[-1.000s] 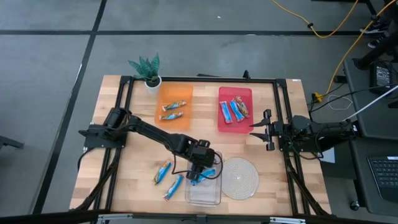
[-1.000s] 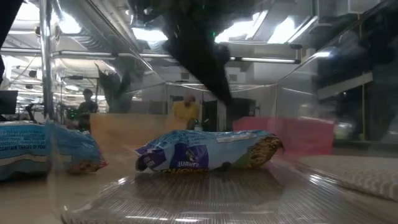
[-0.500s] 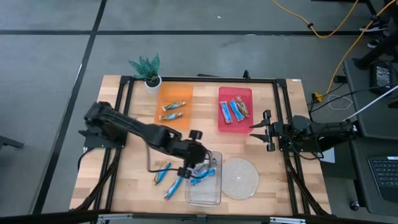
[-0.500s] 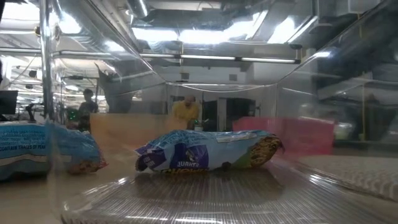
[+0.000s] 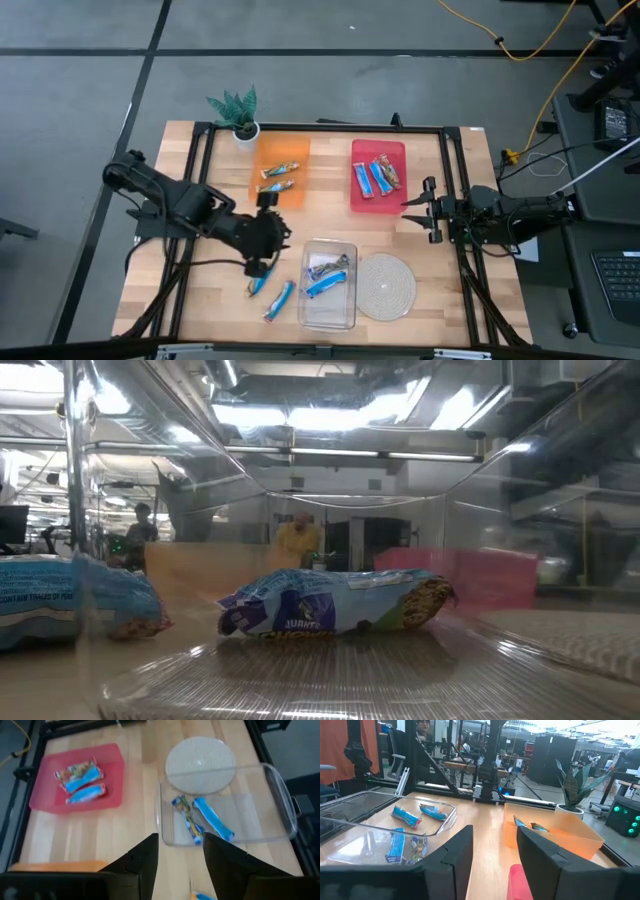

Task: Pick and place Granola Bars by type
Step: Put the yellow granola bar into the orange bin

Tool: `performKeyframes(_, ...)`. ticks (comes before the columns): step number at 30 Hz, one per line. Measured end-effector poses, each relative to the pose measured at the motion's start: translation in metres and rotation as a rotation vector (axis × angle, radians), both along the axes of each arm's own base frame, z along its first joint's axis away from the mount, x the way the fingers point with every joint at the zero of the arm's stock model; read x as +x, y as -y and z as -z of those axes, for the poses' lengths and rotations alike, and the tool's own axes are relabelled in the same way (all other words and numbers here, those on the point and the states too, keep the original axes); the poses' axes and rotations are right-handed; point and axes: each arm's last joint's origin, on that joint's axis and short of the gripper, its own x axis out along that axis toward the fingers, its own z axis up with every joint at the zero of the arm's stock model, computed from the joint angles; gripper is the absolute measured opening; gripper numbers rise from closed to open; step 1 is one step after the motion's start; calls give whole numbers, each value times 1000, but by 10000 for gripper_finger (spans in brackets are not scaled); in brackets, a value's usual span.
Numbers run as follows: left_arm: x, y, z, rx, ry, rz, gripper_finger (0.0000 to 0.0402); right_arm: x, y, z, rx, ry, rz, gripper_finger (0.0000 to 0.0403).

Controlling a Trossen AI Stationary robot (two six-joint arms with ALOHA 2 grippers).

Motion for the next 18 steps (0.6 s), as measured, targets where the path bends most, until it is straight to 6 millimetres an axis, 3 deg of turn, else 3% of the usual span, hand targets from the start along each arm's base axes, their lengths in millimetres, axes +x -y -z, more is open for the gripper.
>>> performKeyframes(9, -12, 12, 19, -25, -100, -64, 148, 0, 0, 0, 0, 0, 0, 155)
performKeyframes(18, -23, 16, 68, 13, -259, -193, 148, 0, 0, 0, 0, 0, 1, 155)
